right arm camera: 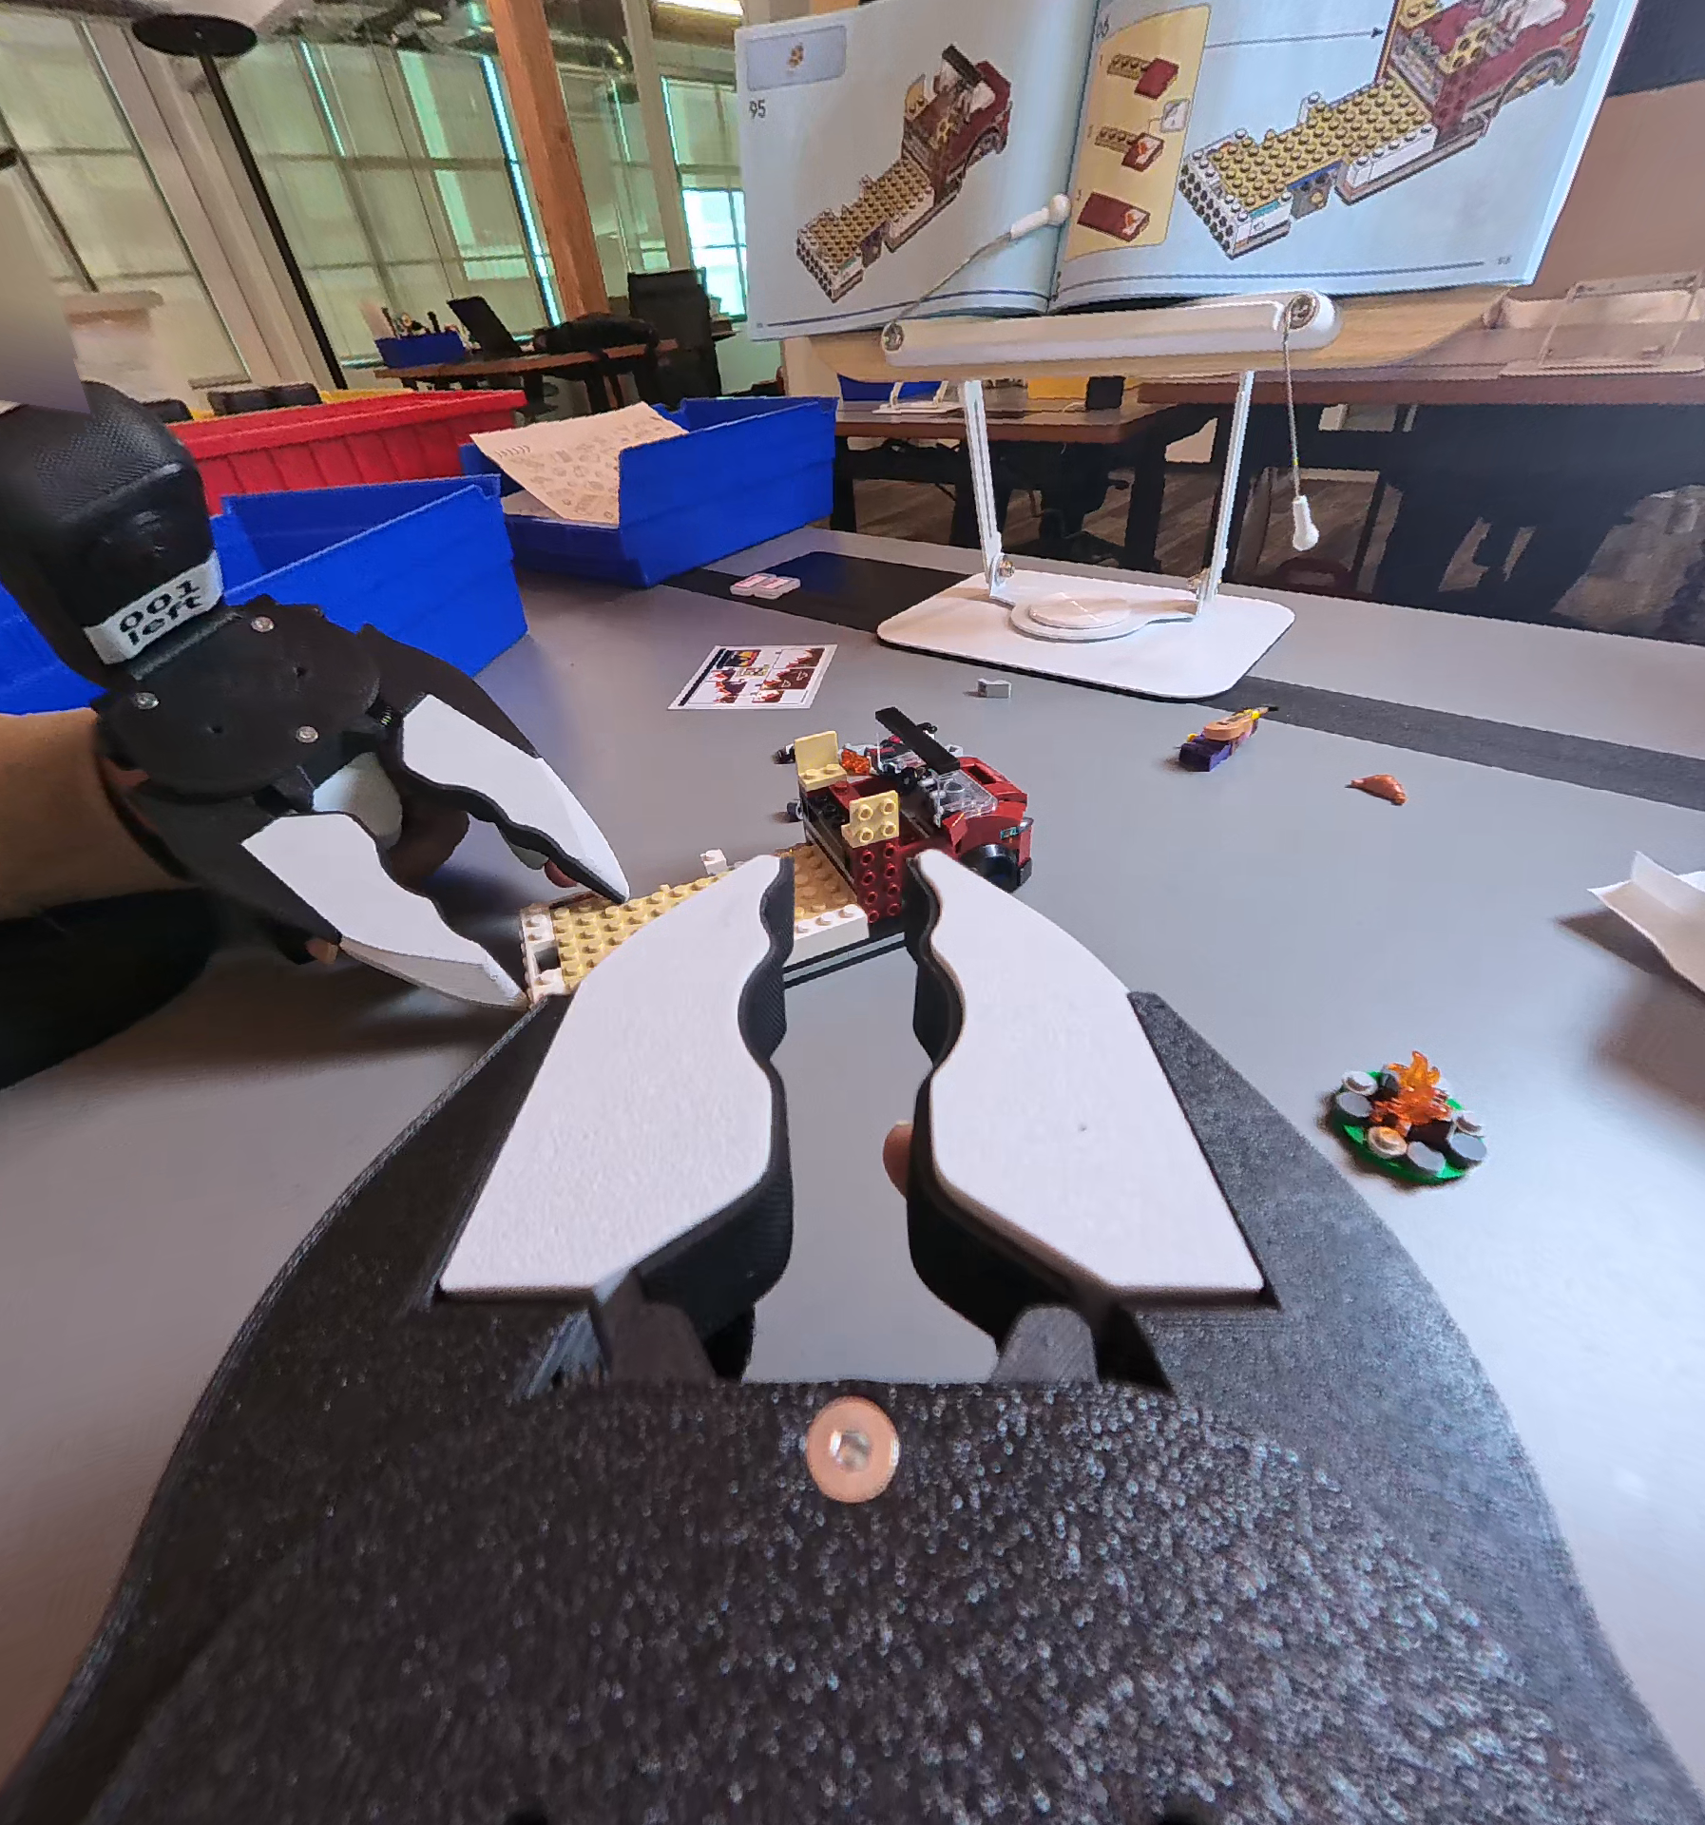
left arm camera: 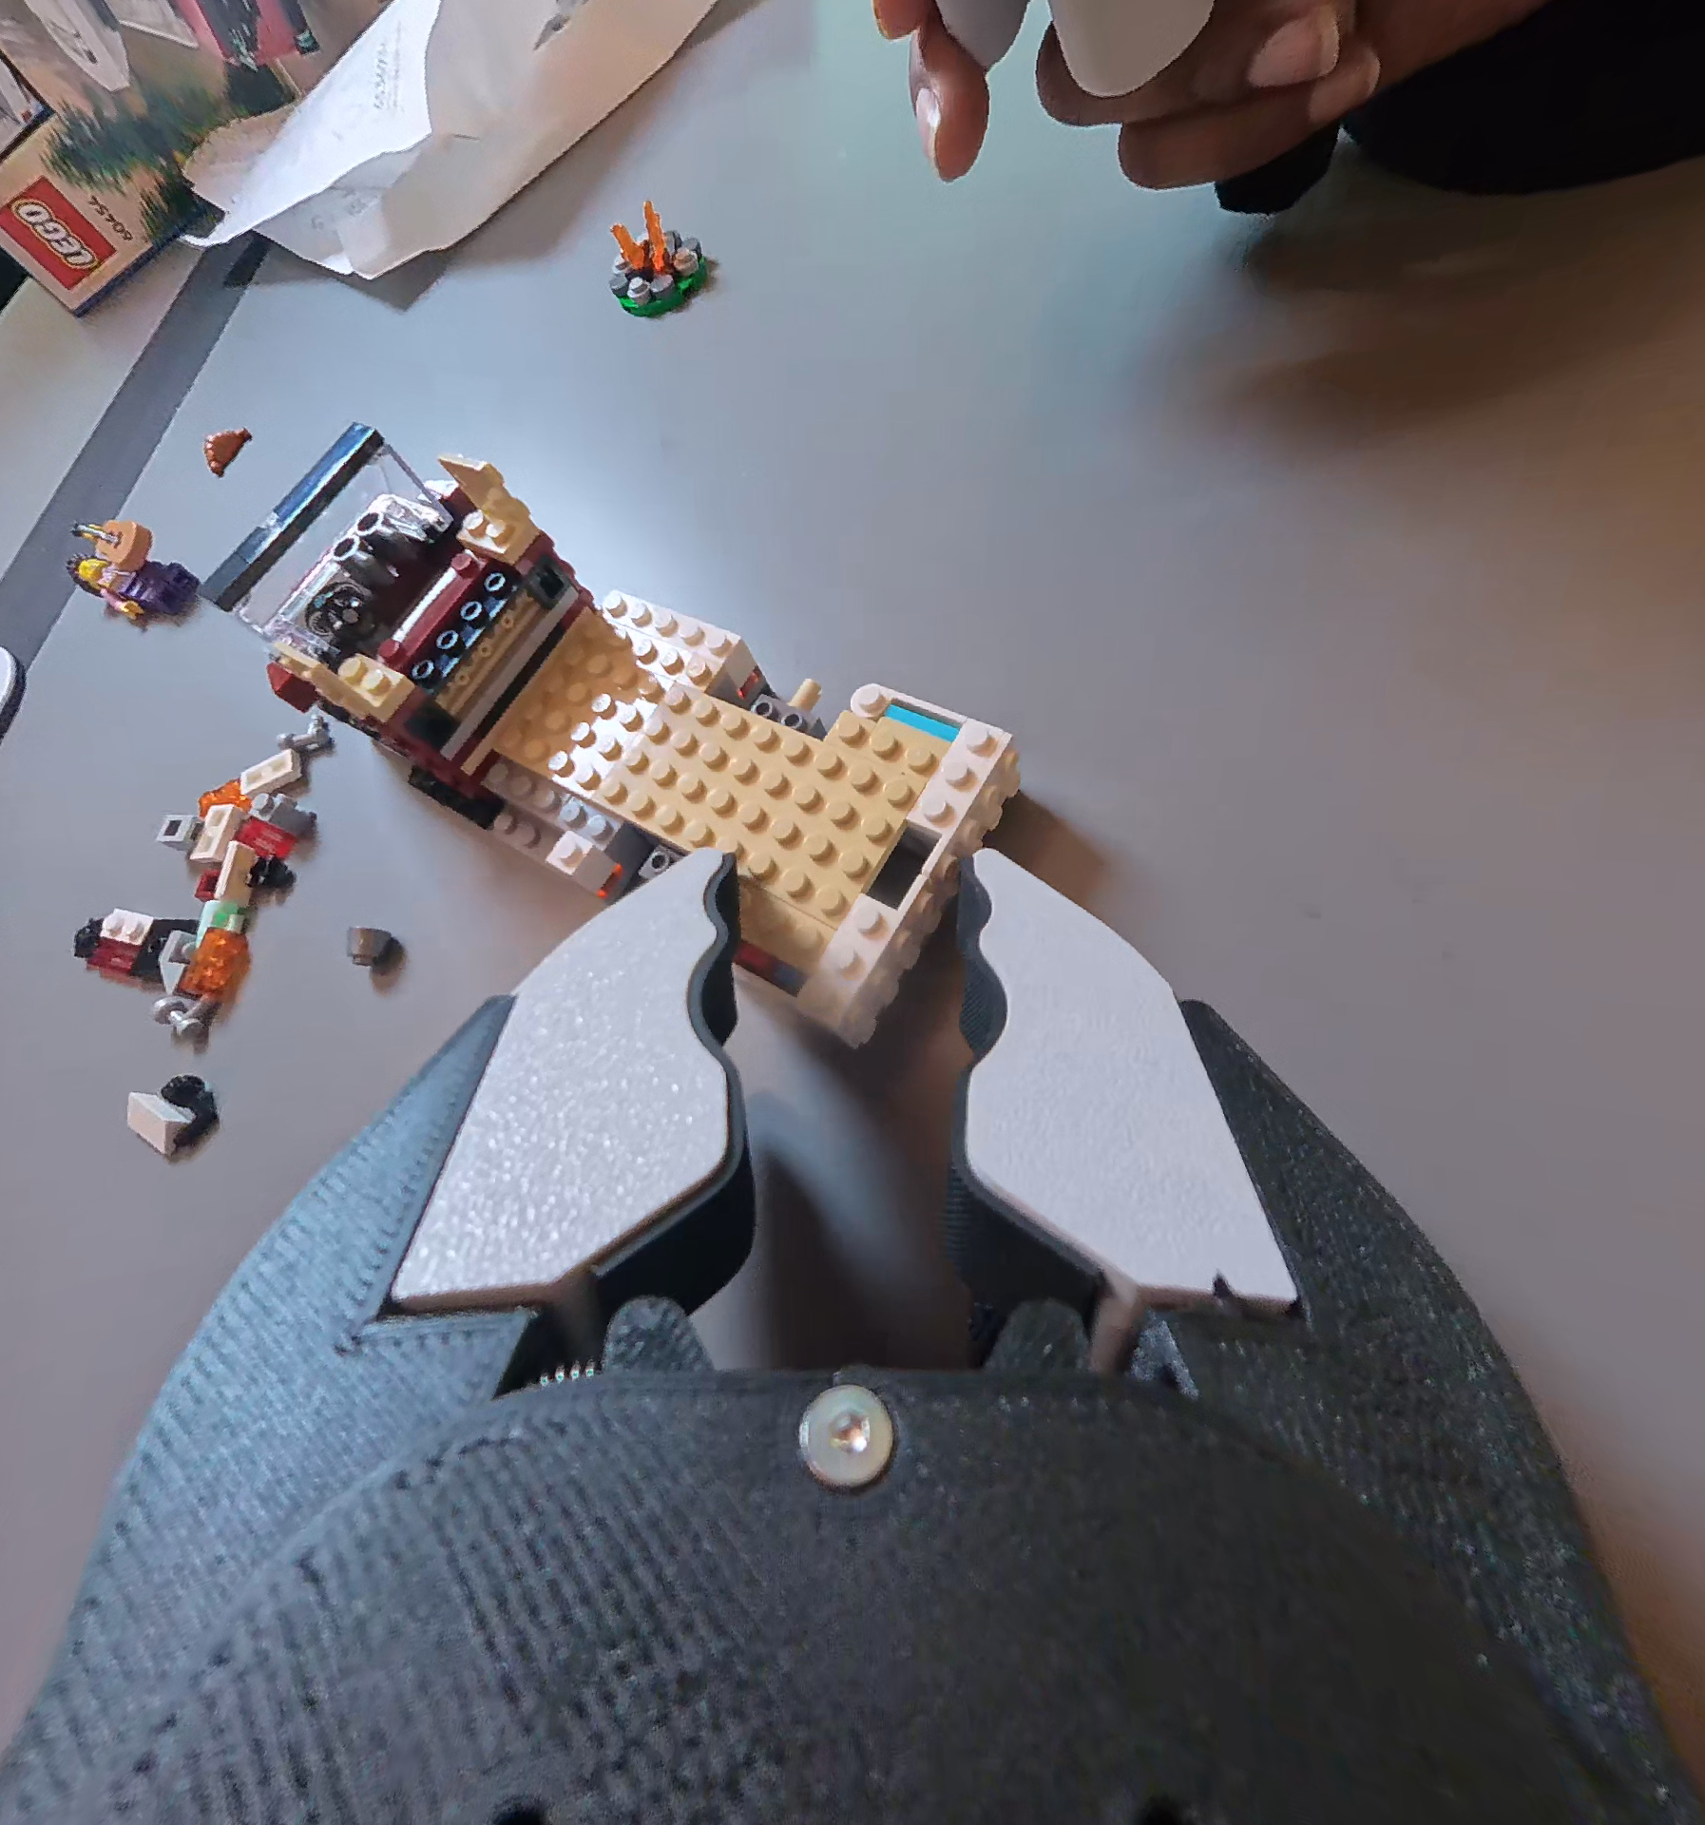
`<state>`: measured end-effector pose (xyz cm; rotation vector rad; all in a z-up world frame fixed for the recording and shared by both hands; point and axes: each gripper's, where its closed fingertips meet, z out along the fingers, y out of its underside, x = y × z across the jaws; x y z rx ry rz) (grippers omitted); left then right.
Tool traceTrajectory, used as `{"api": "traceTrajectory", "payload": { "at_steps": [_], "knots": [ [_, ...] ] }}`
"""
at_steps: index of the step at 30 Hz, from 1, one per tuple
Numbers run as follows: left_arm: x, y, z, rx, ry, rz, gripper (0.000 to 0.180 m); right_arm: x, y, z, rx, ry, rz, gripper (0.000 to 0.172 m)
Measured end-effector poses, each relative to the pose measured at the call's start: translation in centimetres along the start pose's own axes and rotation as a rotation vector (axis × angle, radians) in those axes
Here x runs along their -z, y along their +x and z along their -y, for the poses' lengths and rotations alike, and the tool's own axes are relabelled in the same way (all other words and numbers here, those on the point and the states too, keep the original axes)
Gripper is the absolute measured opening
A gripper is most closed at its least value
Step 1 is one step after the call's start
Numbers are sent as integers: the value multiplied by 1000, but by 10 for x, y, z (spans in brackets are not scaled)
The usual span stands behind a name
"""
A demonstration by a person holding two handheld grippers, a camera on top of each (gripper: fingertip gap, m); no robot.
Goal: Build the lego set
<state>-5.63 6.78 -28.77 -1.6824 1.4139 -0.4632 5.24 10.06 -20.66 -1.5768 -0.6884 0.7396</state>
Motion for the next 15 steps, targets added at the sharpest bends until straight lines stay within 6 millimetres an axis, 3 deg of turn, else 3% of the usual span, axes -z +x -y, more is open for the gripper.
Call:
{"api": "traceTrajectory", "payload": {
  "at_steps": [9, 12, 15],
  "knots": [
    [13, -9, -12, -34, -69, 77, 44, 1, -5, -2, 47, -22, 9, 21],
    [23, -18, -16, 99, -77, 117, 53, 4, -4, 1, 61, -12, -3, 21],
    [24, -15, 3, 372, 0, 65, 80, 7, -3, 4, 51, 4, -10, 21]
  ]
}}
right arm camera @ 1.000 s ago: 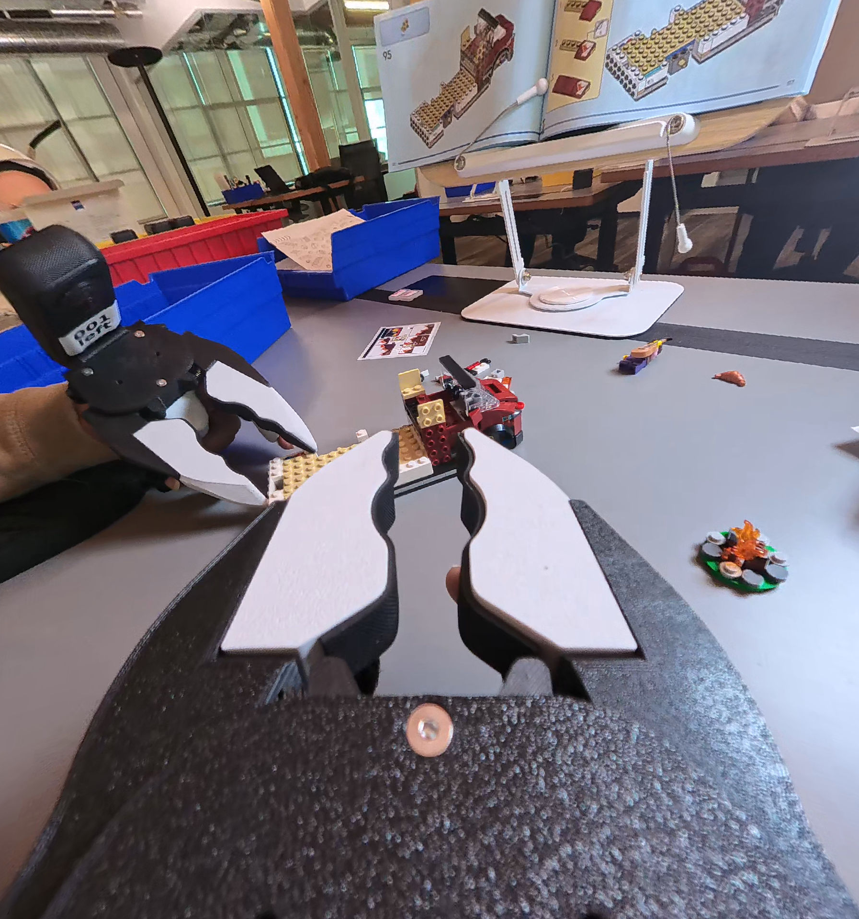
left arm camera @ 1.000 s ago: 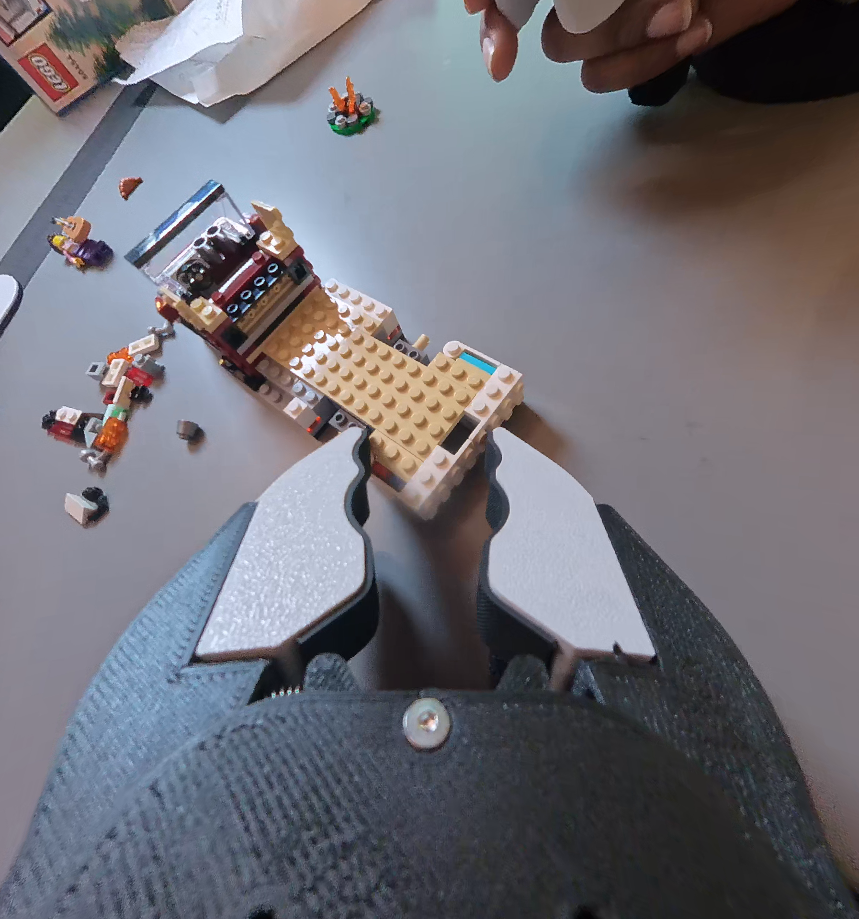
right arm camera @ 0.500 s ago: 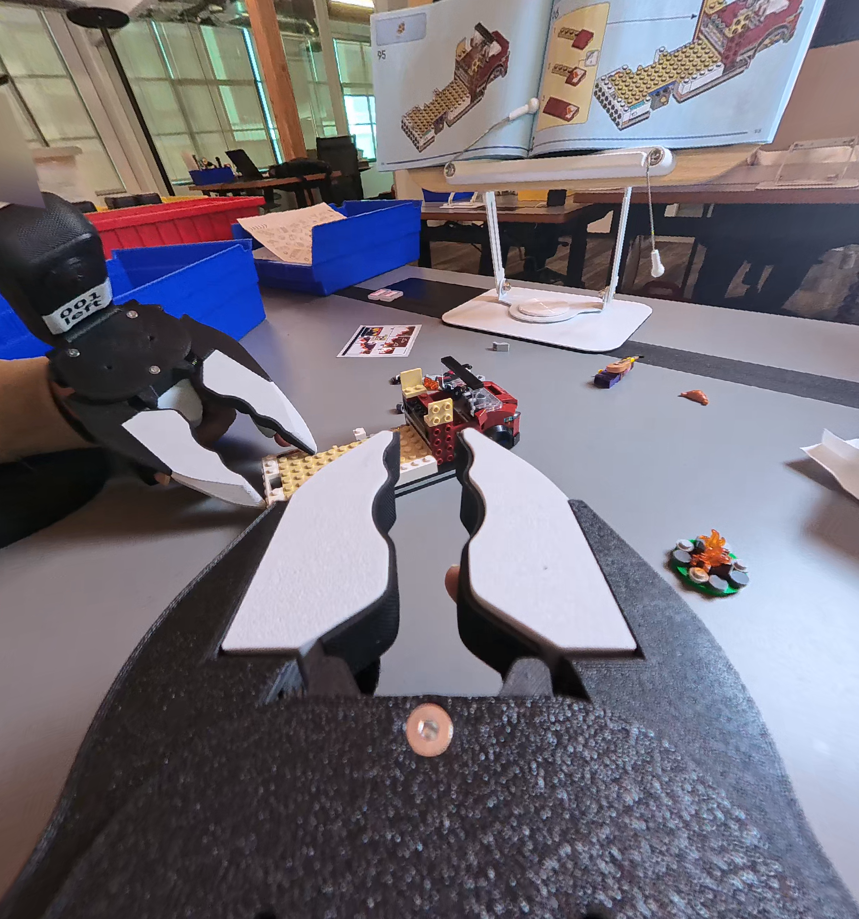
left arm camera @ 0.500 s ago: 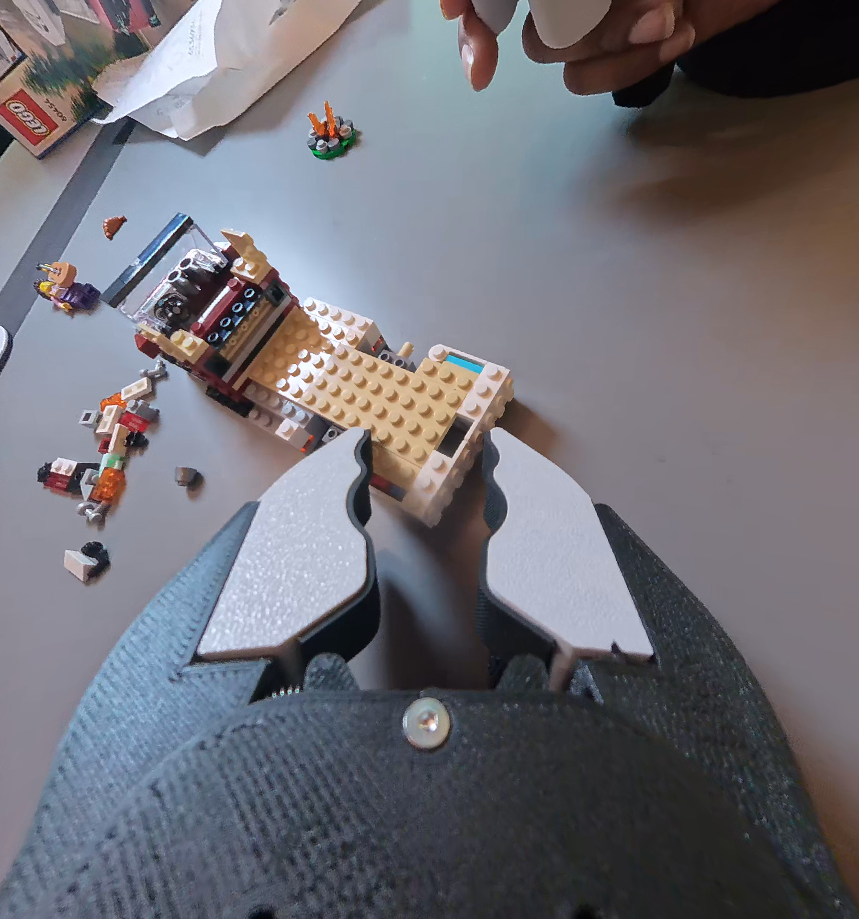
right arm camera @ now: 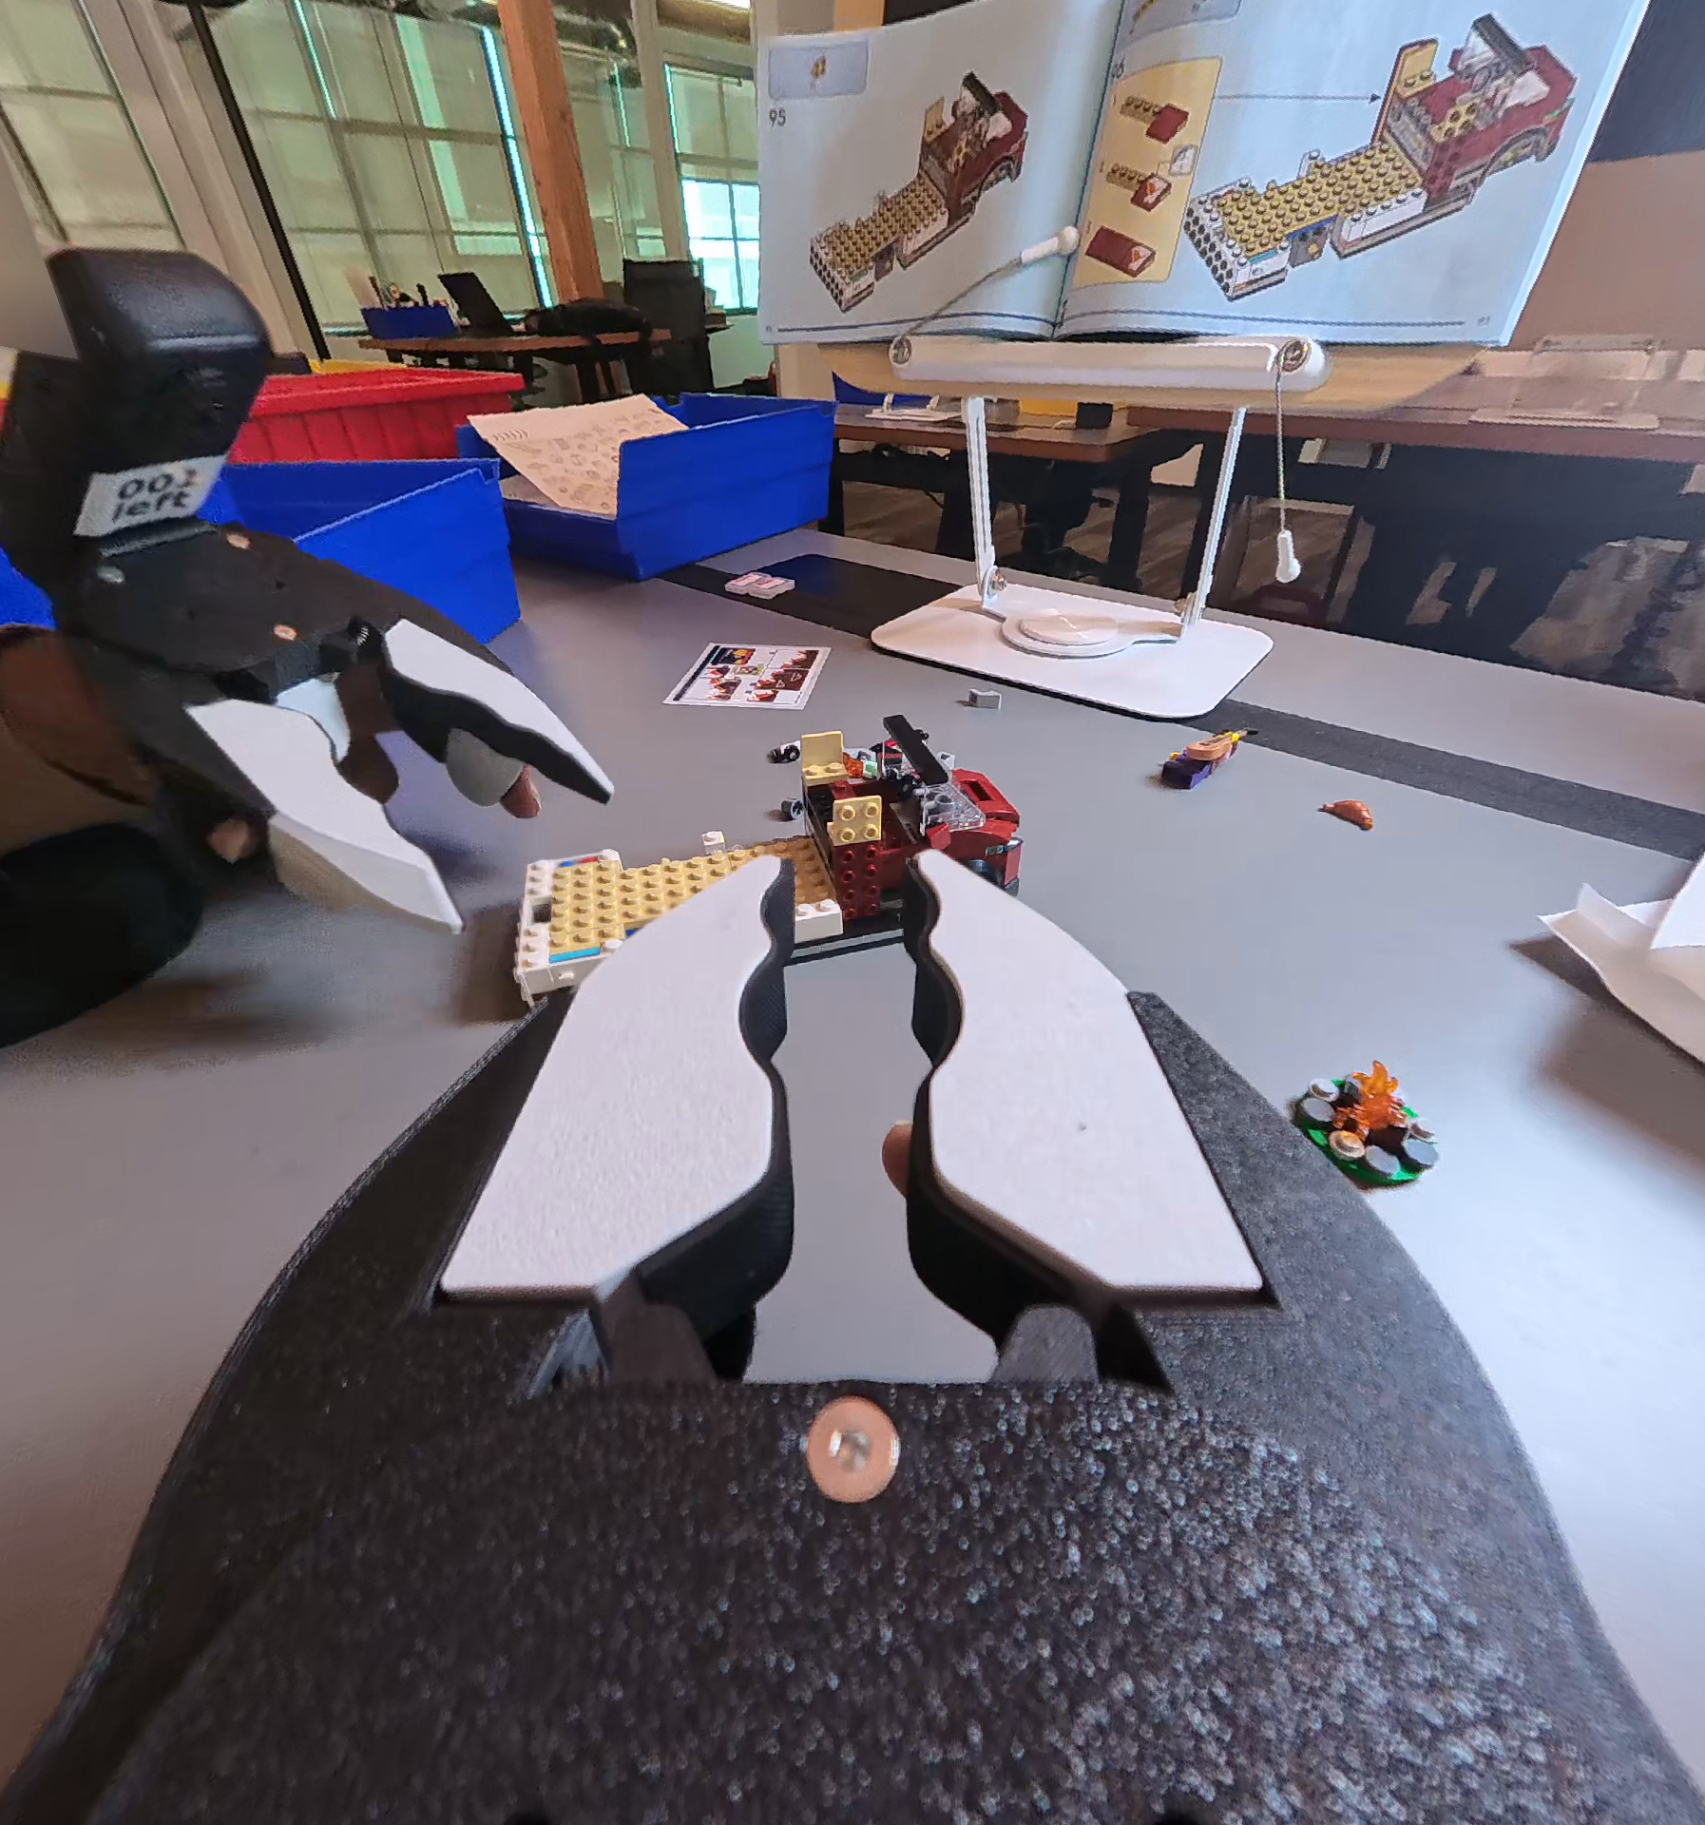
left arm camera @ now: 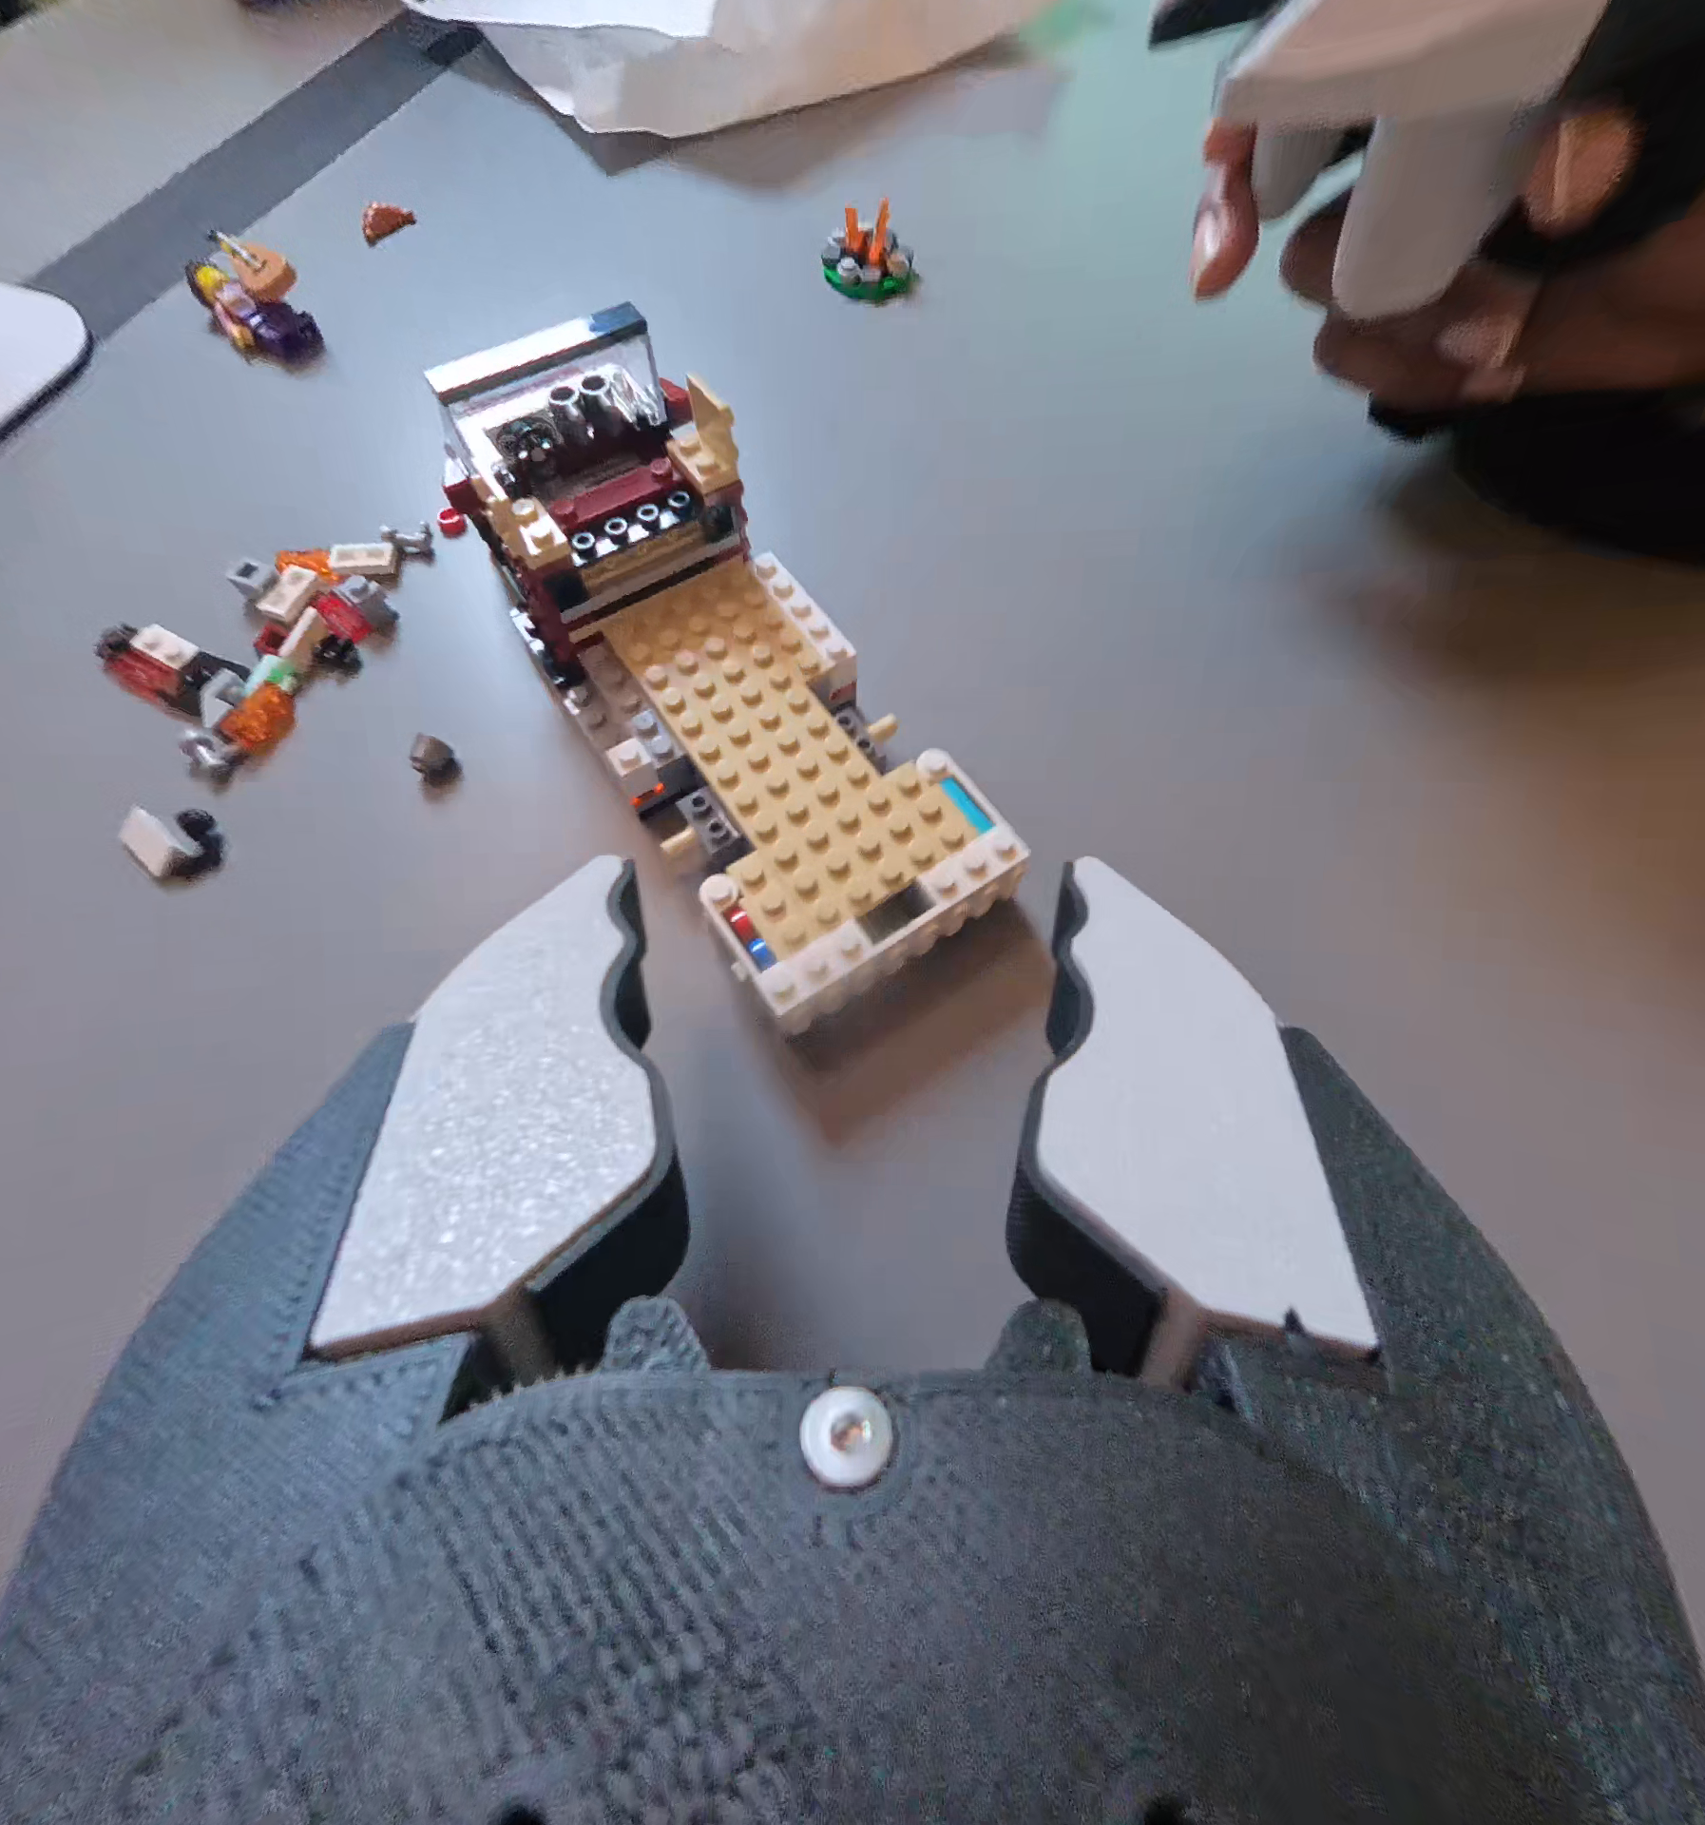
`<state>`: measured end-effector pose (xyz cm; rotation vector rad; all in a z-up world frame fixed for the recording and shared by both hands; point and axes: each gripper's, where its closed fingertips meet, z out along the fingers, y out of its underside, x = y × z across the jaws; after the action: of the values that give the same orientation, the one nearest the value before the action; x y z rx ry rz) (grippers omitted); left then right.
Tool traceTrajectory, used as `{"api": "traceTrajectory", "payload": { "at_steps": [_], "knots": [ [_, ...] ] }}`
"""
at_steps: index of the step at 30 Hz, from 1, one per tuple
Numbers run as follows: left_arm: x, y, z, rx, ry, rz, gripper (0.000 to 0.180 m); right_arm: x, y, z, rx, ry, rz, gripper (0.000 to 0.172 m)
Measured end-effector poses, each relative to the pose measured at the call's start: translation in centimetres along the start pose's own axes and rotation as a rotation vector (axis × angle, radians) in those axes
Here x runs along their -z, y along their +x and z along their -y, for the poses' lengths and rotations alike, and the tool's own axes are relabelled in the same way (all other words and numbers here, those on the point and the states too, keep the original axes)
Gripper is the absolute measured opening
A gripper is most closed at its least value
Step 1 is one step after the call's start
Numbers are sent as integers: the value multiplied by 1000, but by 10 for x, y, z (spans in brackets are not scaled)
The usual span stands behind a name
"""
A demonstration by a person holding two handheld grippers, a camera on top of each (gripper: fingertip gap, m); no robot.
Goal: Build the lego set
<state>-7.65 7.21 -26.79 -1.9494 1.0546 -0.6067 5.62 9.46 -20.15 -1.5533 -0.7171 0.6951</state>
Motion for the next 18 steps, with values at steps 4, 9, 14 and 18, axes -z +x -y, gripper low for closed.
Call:
{"api": "traceTrajectory", "payload": {
  "at_steps": [4, 9, 14, 18],
  "knots": [
    [-16, -5, -6, 19, -84, 137, 95, -1, 0, 2, -23, 9, -1, 21],
    [-28, 0, -17, -53, -150, 117, 78, 0, -1, 3, -15, 14, -1, 21],
    [-29, -2, -17, -135, -129, 26, 78, -1, -2, 3, -26, 16, 5, 21],
    [-37, -2, -11, -175, -108, -45, 78, -4, -5, 2, -17, 12, 11, 21]
  ]
}}
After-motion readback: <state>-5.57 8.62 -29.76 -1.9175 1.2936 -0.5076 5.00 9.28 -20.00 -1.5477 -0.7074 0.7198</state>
